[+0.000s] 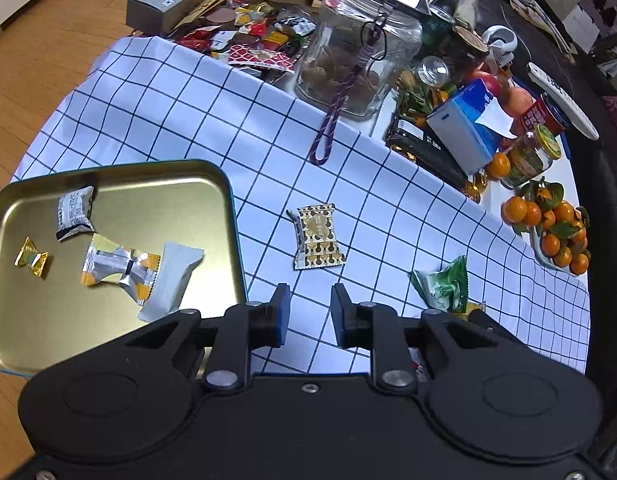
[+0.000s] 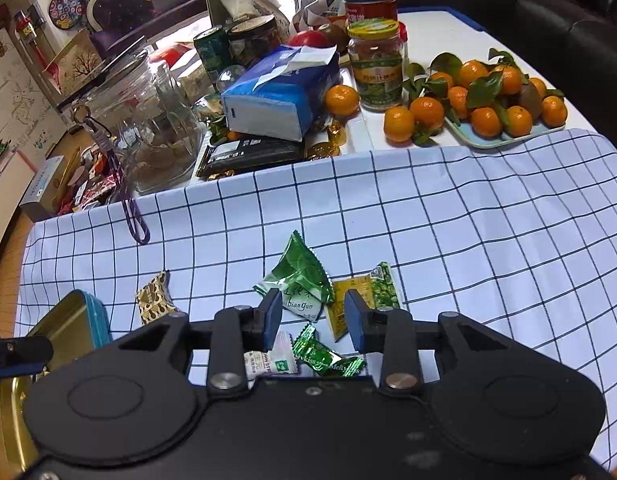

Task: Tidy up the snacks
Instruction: 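Close the left gripper on the brown heart-print packet while the right tool grasps the yellow pea packet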

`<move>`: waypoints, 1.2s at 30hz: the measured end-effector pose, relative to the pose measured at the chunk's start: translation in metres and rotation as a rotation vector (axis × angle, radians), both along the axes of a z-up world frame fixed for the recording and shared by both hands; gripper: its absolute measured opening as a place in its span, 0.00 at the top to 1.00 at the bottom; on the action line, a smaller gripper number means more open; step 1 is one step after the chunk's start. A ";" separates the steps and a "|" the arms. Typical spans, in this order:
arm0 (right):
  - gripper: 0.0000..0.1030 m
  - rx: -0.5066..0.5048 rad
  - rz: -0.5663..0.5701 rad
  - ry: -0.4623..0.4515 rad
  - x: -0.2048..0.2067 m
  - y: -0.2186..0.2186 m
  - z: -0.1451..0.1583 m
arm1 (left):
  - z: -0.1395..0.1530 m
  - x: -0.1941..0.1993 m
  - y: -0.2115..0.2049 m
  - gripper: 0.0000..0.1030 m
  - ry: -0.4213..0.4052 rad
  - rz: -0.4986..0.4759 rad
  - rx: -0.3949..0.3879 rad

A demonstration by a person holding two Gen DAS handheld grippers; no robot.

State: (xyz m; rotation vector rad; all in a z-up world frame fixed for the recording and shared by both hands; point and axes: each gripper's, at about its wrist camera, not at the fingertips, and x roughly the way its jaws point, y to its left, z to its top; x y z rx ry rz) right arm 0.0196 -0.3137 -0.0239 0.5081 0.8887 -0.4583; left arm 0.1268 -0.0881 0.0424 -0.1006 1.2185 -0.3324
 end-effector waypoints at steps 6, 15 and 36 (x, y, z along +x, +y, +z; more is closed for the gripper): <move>0.65 0.086 -0.020 0.010 0.003 -0.021 -0.009 | -0.005 0.006 -0.020 0.70 -0.011 -0.051 0.035; 0.65 0.078 -0.058 0.022 -0.010 -0.067 -0.020 | -0.025 0.027 -0.050 0.69 0.003 -0.079 0.048; 0.63 0.173 -0.126 0.047 0.016 -0.066 -0.041 | -0.076 0.056 -0.063 0.69 0.052 -0.043 0.104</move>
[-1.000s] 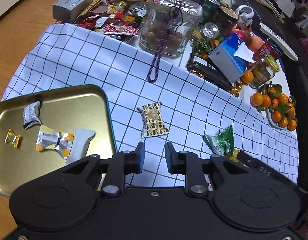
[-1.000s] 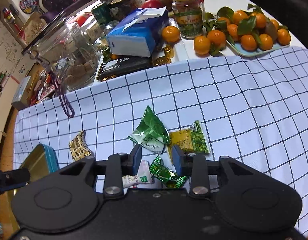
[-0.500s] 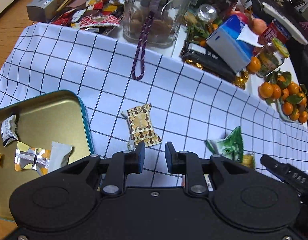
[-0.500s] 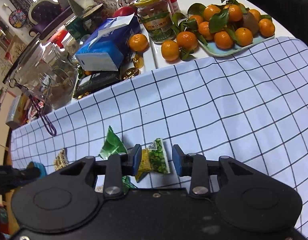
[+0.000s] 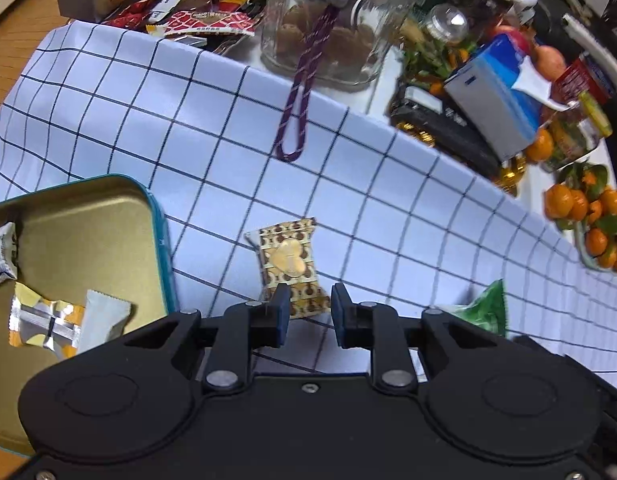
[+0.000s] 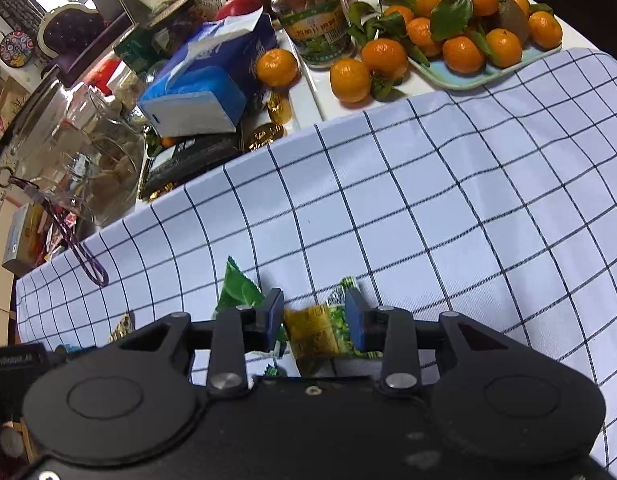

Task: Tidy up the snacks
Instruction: 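Close the left gripper on the brown heart-print packet while the right tool grasps the yellow pea packet, then carry the brown packet over the tray with the left tool while the right tool holds the pea packet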

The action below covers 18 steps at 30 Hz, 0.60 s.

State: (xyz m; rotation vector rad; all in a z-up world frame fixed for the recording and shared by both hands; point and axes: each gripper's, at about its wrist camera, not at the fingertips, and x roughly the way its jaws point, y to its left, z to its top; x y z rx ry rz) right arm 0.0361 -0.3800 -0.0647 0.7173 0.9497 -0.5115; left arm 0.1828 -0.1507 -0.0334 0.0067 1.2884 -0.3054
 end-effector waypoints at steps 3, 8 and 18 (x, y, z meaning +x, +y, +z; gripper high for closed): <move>0.63 -0.004 0.026 0.022 -0.001 0.001 -0.001 | -0.006 0.001 0.004 0.69 -0.010 0.017 0.041; 0.63 0.049 0.013 0.040 -0.008 -0.005 -0.003 | -0.008 0.008 0.009 0.69 -0.032 0.057 0.042; 0.63 0.045 -0.033 -0.026 -0.019 -0.020 0.018 | -0.026 0.019 -0.003 0.58 0.002 0.091 -0.003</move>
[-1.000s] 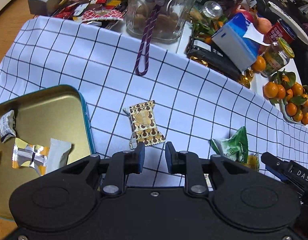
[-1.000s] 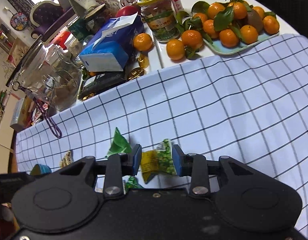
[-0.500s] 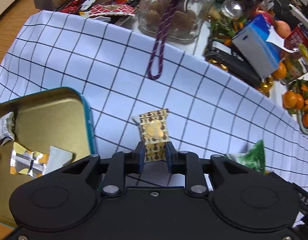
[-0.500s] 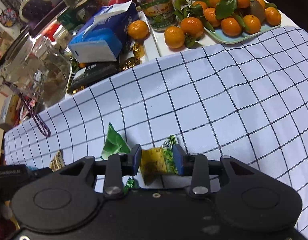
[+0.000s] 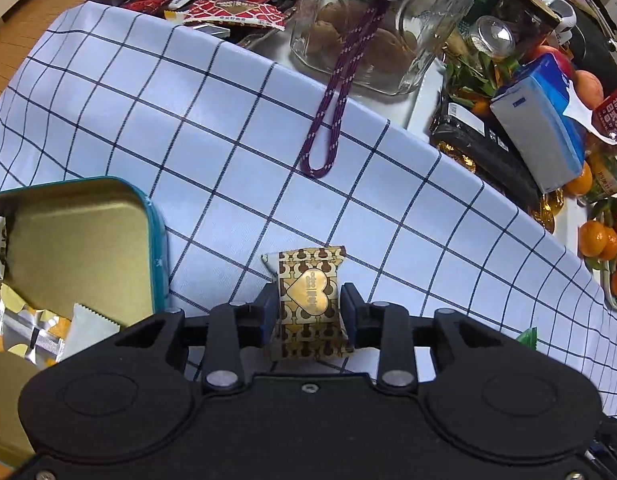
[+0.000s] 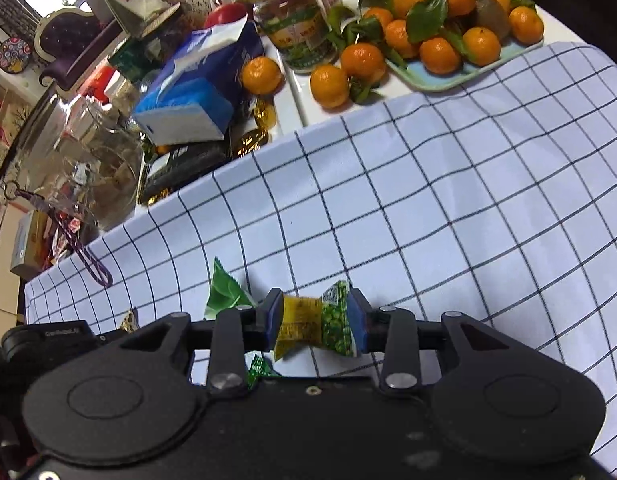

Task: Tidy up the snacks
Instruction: 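Carry the brown packet over the tray with the left tool while the right tool holds the pea packet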

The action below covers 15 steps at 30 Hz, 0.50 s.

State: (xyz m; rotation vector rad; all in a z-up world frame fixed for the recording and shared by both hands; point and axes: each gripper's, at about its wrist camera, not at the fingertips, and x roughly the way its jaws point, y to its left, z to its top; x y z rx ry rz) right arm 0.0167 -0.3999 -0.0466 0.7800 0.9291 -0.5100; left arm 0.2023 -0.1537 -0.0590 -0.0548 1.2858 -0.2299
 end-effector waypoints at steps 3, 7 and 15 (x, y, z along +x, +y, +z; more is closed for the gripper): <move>0.63 0.005 -0.008 -0.018 -0.002 -0.003 0.003 | -0.007 0.001 -0.006 0.58 0.022 -0.006 0.017; 0.63 -0.001 0.001 -0.032 0.001 -0.003 0.003 | -0.009 -0.007 -0.022 0.60 -0.004 -0.082 0.084; 0.63 -0.010 -0.006 -0.030 0.013 0.000 -0.008 | 0.000 -0.044 -0.044 0.61 0.054 -0.222 0.063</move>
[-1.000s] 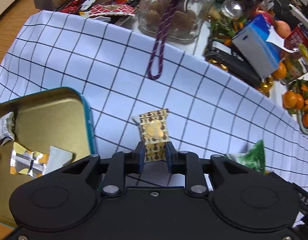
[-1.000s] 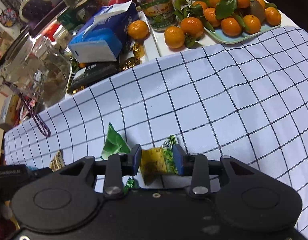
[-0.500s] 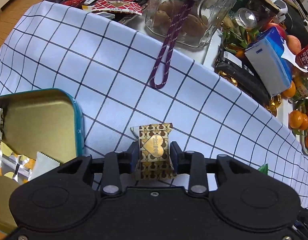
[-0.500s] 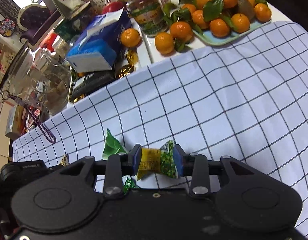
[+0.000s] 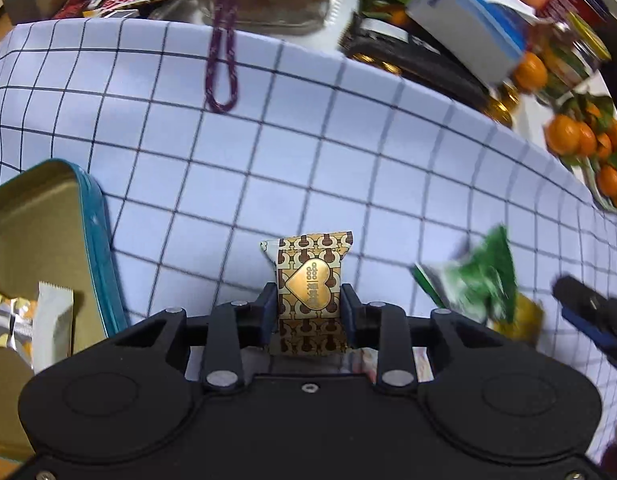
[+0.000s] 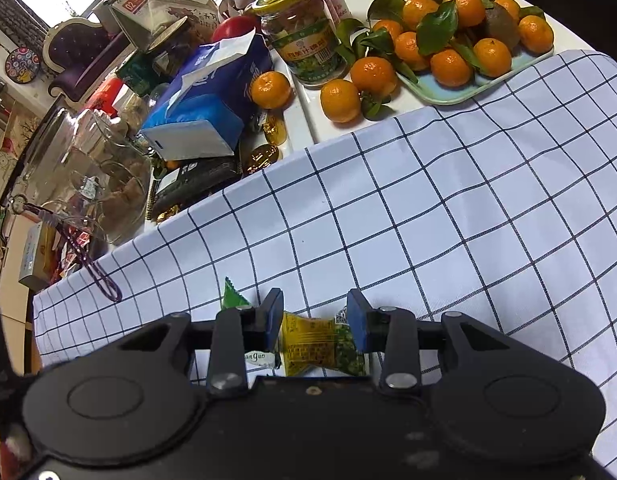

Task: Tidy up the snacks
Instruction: 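Carry the brown packet over the tray with the left tool while the right tool holds the pea packet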

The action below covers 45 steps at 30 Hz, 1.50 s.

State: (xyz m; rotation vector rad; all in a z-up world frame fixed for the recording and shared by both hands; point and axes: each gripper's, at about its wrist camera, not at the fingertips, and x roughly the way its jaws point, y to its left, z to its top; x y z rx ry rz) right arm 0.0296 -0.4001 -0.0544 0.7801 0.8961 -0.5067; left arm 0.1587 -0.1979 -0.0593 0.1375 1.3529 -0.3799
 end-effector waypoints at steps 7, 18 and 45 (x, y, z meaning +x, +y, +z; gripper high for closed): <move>0.63 -0.032 0.021 0.084 0.014 0.008 -0.020 | 0.041 -0.027 0.017 0.61 -0.031 -0.055 -0.023; 0.62 -0.016 0.248 0.213 -0.023 0.048 -0.013 | 0.091 -0.038 0.070 0.61 -0.115 0.002 -0.022; 0.58 0.099 -0.029 0.133 -0.022 0.049 -0.021 | 0.094 -0.037 0.159 0.61 -0.137 0.108 0.013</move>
